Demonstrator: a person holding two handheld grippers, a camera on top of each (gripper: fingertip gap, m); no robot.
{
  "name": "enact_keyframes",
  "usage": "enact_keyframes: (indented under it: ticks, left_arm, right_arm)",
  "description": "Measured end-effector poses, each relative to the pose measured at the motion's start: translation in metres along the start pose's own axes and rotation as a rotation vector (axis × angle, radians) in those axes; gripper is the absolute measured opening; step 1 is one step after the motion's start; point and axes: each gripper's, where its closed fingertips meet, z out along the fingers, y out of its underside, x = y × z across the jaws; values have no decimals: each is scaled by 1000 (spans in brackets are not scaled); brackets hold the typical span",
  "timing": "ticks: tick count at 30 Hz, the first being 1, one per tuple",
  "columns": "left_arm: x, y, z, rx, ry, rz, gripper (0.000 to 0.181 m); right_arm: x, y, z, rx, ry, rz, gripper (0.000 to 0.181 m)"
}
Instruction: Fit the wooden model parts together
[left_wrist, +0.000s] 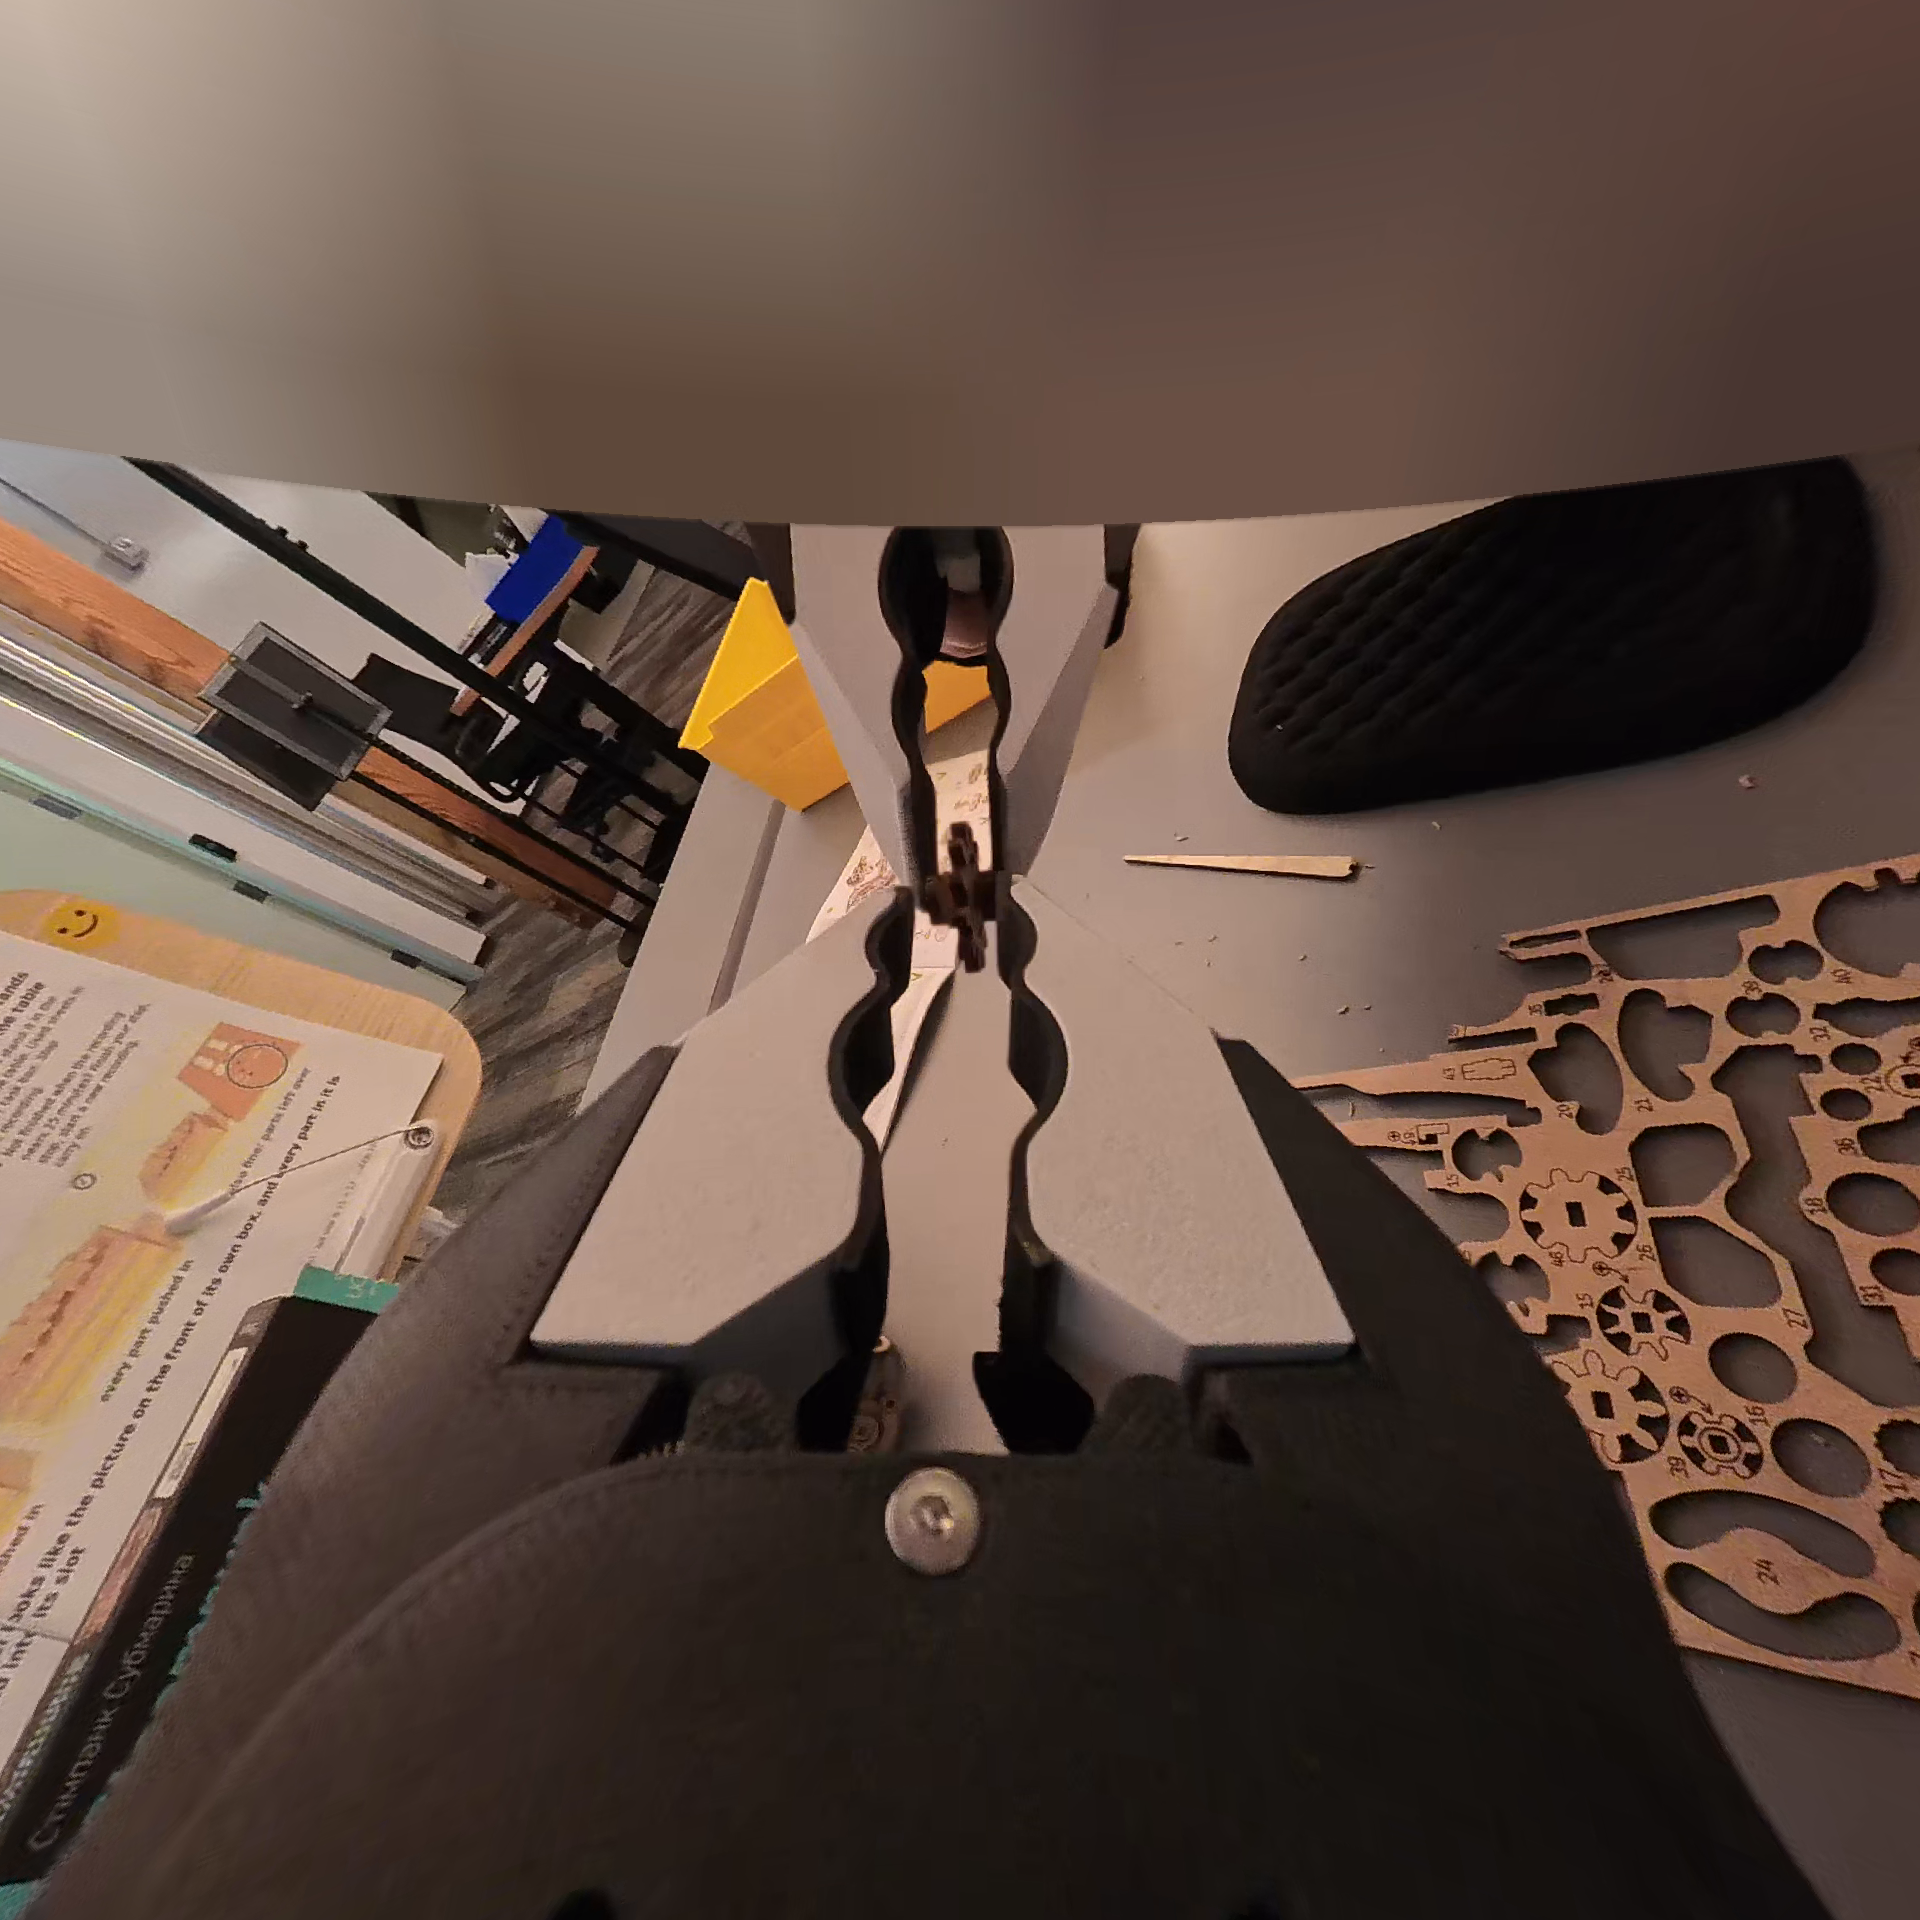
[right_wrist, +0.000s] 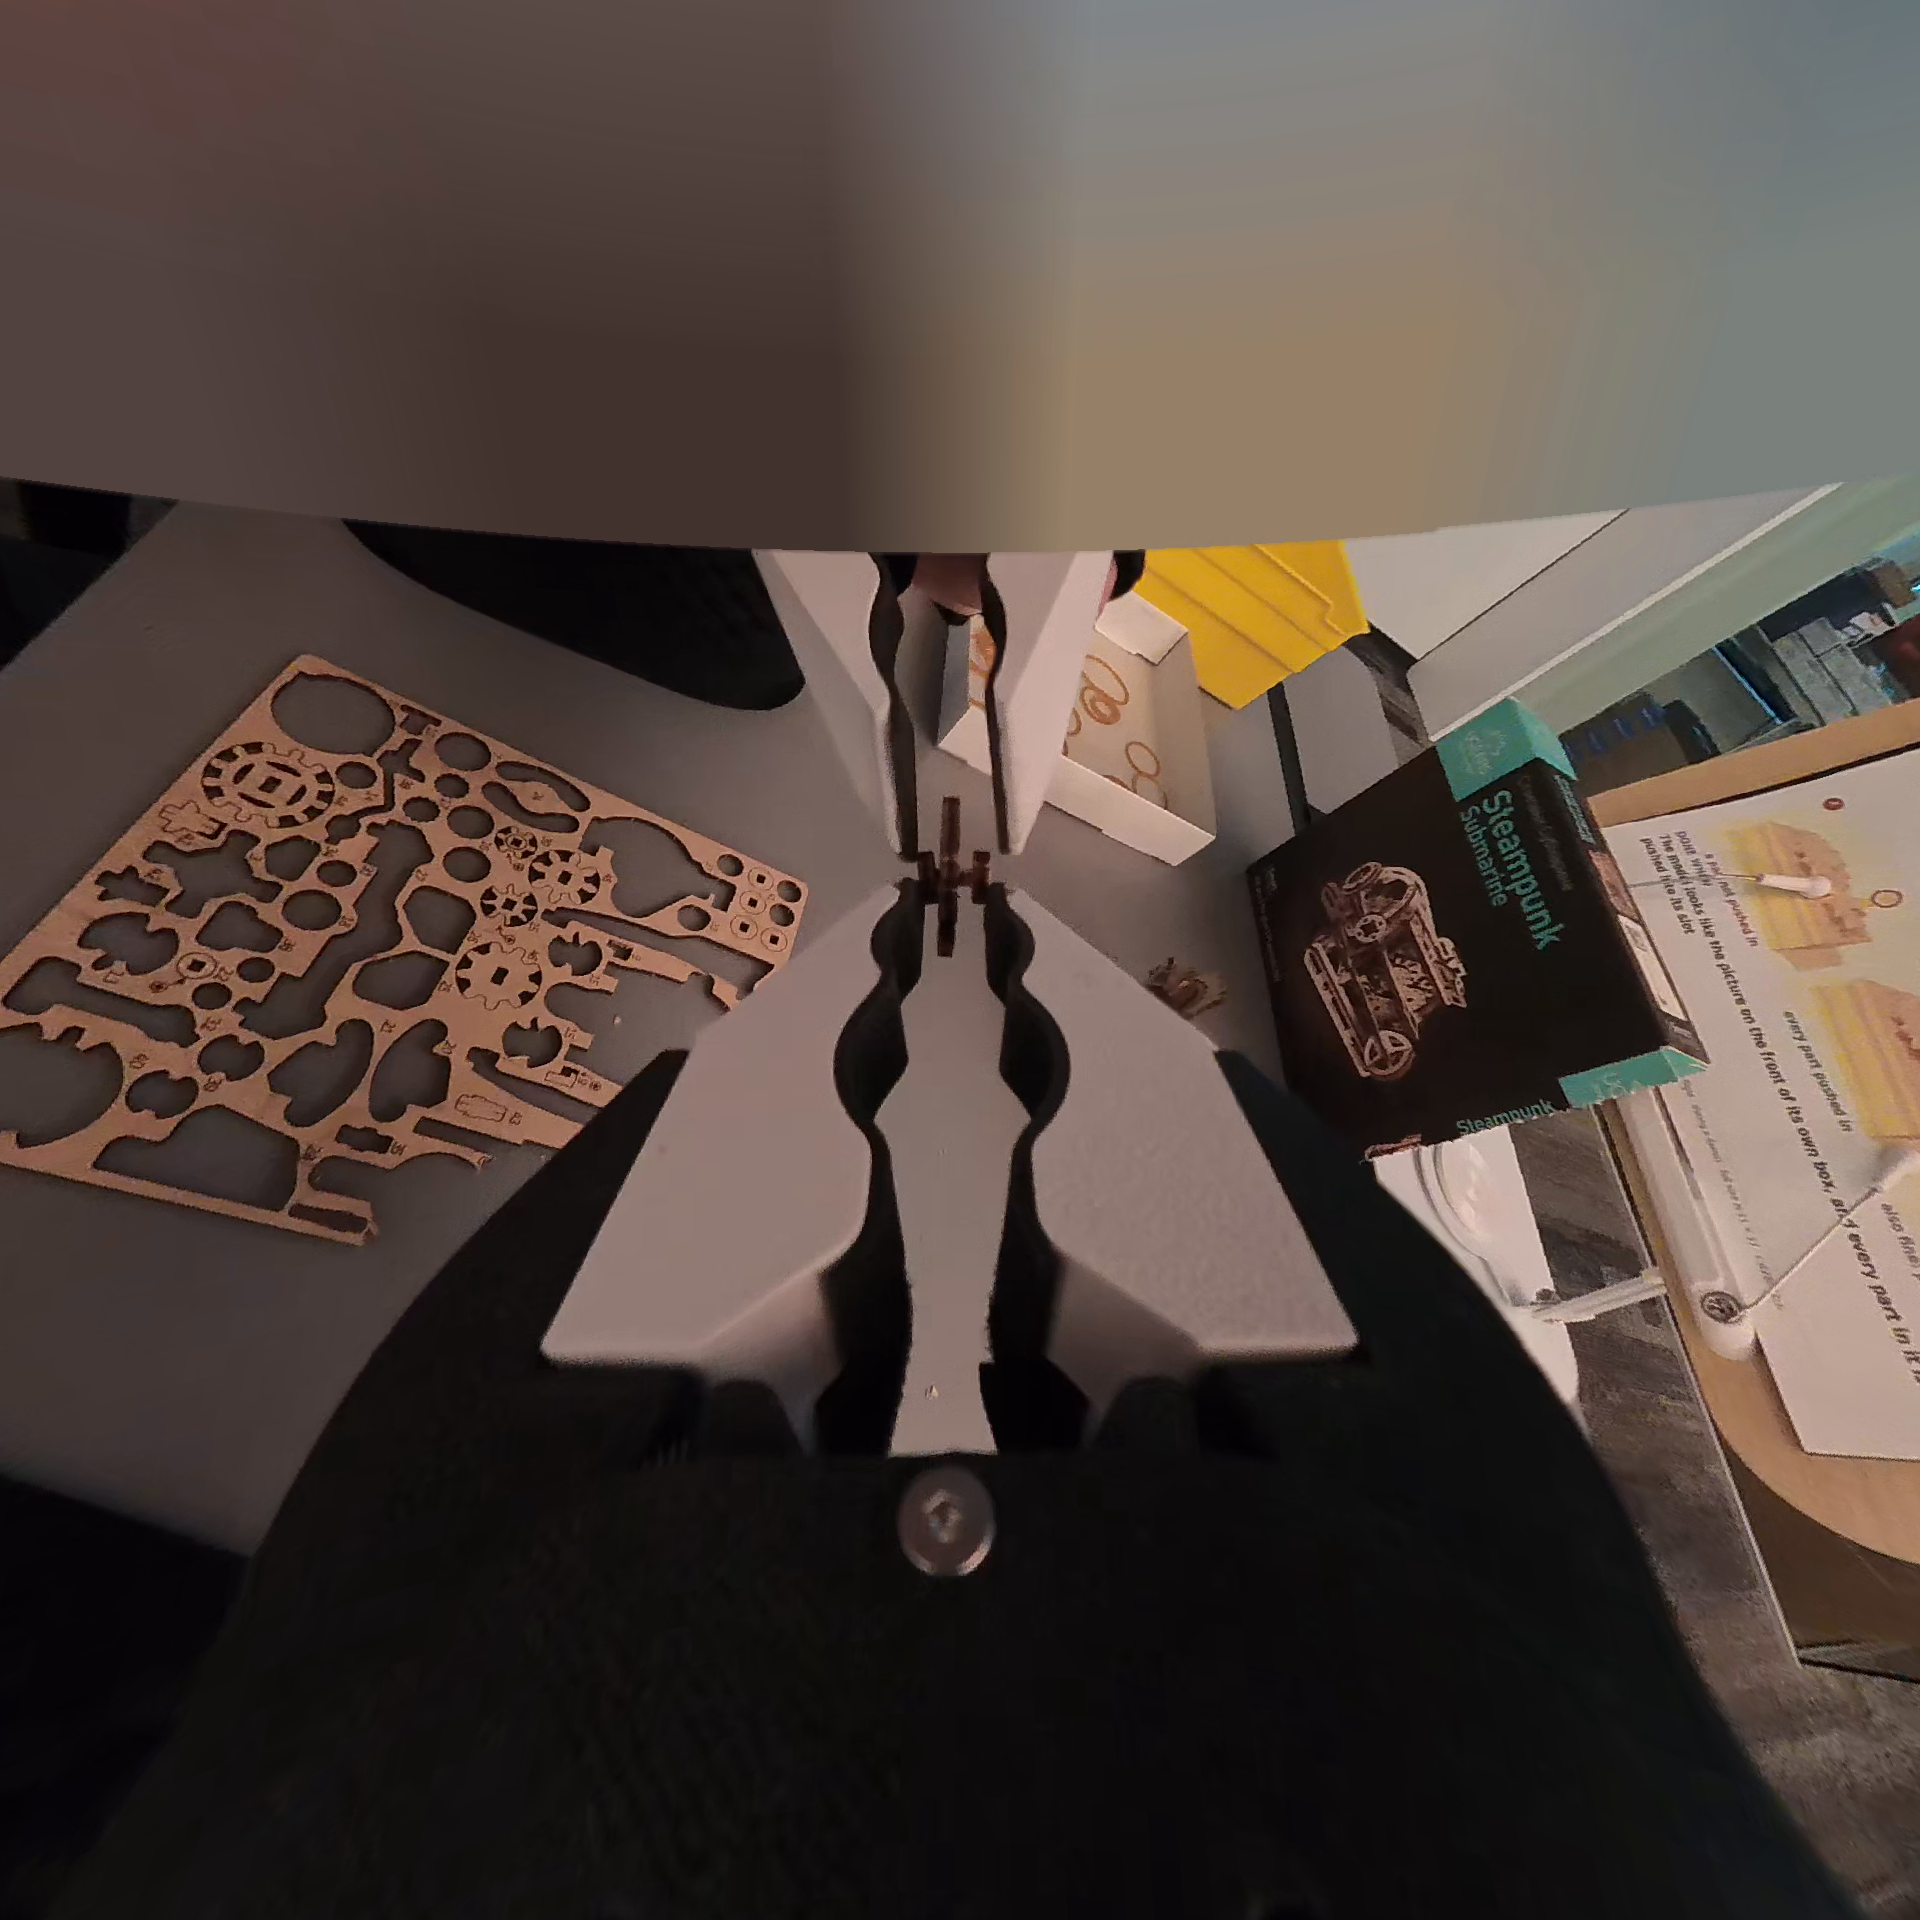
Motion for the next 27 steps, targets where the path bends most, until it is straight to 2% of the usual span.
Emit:
enact_keyframes:
  ticks: [3,6,11,17,27]
  left_arm:
    - [2,5,2,-28,16,-17,21]
    - [3,5,1,-24,32,-29,11]
    - [7,6,2,-26,45,-13,11]
    - [8,10,2,-33,93,-88,11]
    - [6,6,1,6,114,-121,9]
  right_arm:
    - [-2,0,1,-5,-7,-3,10]
    - [-2,-1,1,1,-5,-4,10]
    - [-5,4,4,-24,-23,-3,10]
    - [-5,6,7,-35,-19,-14,10]
    - [-6,2,4,6,-30,5,11]
